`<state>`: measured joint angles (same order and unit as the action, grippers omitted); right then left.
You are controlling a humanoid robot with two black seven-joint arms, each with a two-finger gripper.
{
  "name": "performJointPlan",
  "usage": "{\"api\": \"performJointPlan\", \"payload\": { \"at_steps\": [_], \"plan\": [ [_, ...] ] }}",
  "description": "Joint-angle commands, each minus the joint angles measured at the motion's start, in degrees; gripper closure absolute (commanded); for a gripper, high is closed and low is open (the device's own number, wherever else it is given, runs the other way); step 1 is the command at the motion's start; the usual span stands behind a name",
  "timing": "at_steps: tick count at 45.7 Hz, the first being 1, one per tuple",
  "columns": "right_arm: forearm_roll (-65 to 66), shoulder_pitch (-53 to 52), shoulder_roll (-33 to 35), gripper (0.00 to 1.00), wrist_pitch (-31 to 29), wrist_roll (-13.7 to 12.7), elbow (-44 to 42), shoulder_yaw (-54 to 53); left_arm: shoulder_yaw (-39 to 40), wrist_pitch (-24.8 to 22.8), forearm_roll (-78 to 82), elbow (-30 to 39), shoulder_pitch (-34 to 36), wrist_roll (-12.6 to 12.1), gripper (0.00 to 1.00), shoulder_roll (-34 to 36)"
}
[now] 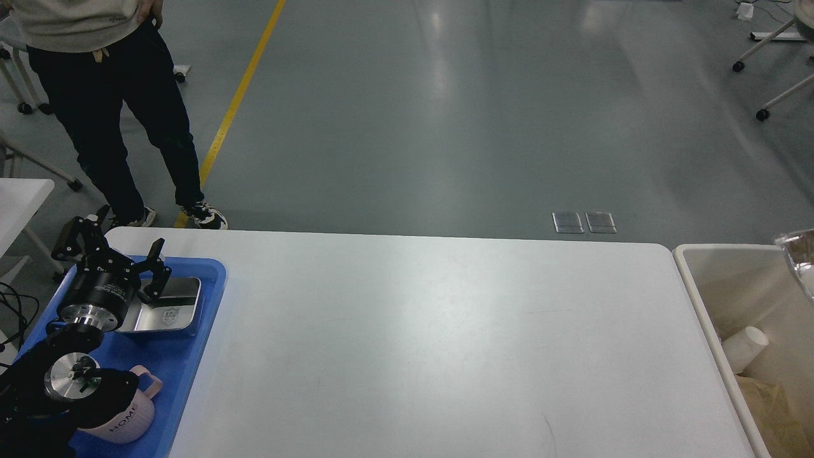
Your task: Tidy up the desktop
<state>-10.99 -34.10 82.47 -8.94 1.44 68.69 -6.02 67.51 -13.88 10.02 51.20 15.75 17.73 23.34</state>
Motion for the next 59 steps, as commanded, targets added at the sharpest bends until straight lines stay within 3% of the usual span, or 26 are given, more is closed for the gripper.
{"api": "performJointPlan", "payload": {
  "at_steps": [1,12,24,28,35,42,48,59],
  "plan": [
    [-0.7,1.9,-0.4,0.00,0.5,0.0,-2.9,0.0,0.3,0.0,0.0,0.0,0.0,-0.1,0.04,0.2],
    [0.1,2.7,-4.3,0.00,3.7,0.1,-6.4,-1.1,0.8,0.2,0.0,0.0,0.1,-0.4,0.04,0.0],
    [4.5,-5.3,-6.5,0.00,5.9,0.5,-5.9,-7.3,0.8,0.2,0.0,0.0,0.2,-0.5,0.04,0.7],
    [9.0,-6.8,-12.2,0.00,6.7,1.3,-5.7,-10.0,0.8,0.2,0.1,0.0,0.2,-0.6,0.04,1.4],
    [11.8,-6.6,-17.1,0.00,6.7,5.2,-7.2,-15.2,0.7,1.4,0.5,-0.1,0.2,-0.3,0.04,2.0],
    [12.6,-8.6,-22.5,0.00,7.0,4.6,-6.7,-15.9,0.6,5.0,0.7,-0.1,0.2,-0.9,0.04,2.3],
    [11.3,-10.6,-30.1,0.00,7.9,4.6,-7.2,-19.6,0.4,5.2,0.8,-0.1,0.3,-0.9,0.04,2.7],
    [-1.5,-3.9,-44.4,0.00,8.2,4.6,-8.2,-43.8,0.2,4.7,0.9,-0.2,0.2,-0.9,0.04,6.2]
  ]
}}
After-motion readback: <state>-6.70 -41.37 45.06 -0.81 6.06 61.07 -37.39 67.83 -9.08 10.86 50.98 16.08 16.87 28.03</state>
